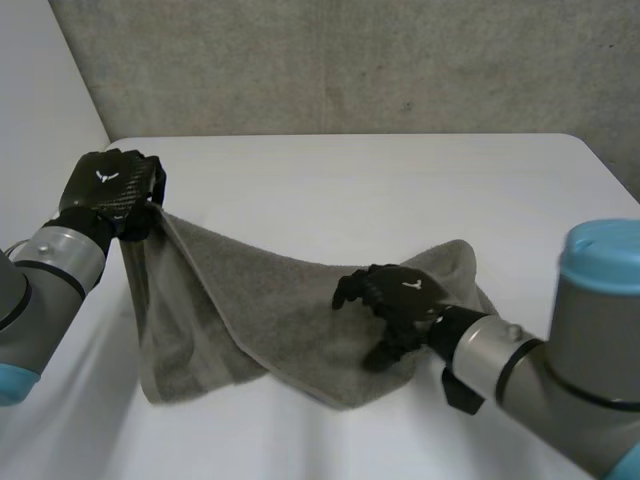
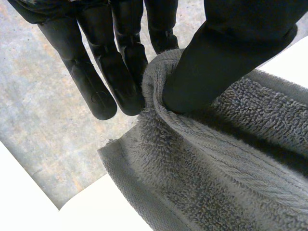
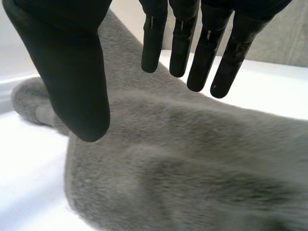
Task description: Fold the towel.
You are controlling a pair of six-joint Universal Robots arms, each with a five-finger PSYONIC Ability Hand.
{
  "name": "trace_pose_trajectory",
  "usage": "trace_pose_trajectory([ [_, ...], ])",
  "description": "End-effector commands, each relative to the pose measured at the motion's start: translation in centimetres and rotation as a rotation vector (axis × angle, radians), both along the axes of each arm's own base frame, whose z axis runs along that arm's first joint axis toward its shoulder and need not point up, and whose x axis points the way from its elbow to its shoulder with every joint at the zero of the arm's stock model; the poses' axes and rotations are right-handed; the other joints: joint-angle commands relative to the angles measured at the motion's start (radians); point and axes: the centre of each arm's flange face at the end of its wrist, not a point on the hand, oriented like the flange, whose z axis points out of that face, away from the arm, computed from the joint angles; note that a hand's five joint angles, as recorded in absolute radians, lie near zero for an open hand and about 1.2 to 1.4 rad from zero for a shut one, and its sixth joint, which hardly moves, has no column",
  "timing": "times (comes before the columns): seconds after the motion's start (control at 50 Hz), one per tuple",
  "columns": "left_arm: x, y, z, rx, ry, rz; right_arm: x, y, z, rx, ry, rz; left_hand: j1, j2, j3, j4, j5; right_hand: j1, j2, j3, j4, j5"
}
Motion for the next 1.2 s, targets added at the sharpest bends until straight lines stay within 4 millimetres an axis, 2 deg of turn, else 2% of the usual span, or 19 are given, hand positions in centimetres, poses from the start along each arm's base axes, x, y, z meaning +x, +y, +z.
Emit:
trace_pose_trajectory([
  [0.02,0.0,0.5,0.1,-0.001,0.000,-0.003,2.8,1.2,-2.9,0.011,0.031,-0.011,0.235,0.182,0.179,0.179,0.196,0.076,0.006,0.018,0.016,0.017],
  [0.1,0.0,0.6,0.1,-0.001,0.000,-0.003,4.3,1.8,-4.3,-0.007,0.060,-0.012,0.235,0.182,0.179,0.179,0.196,0.068,-0.003,0.009,0.007,0.008],
  [0.26,0.1,0.7,0.8,-0.020,0.005,0.000,5.4,3.1,-6.1,-0.029,0.091,-0.002,0.235,0.182,0.179,0.179,0.196,0.076,0.006,0.018,0.016,0.017],
  [0.54,0.1,0.9,1.3,-0.036,0.007,-0.002,5.9,4.3,-6.7,-0.131,0.150,0.025,0.235,0.182,0.179,0.179,0.196,0.082,0.012,0.024,0.022,0.023],
  [0.66,0.1,0.8,1.3,-0.039,0.008,0.000,5.6,4.3,-7.4,-0.131,0.172,0.000,0.235,0.182,0.179,0.179,0.196,0.071,0.000,0.012,0.010,0.011],
  [0.84,0.2,0.7,1.4,-0.042,0.009,0.002,5.4,5.6,-7.6,-0.125,0.187,0.026,0.235,0.182,0.179,0.179,0.196,0.032,-0.038,-0.026,-0.028,-0.027],
  [1.2,0.1,0.8,1.4,-0.040,0.008,0.000,5.8,4.6,-7.2,-0.188,0.197,0.025,0.235,0.182,0.179,0.179,0.196,0.088,0.017,0.030,0.028,0.029],
])
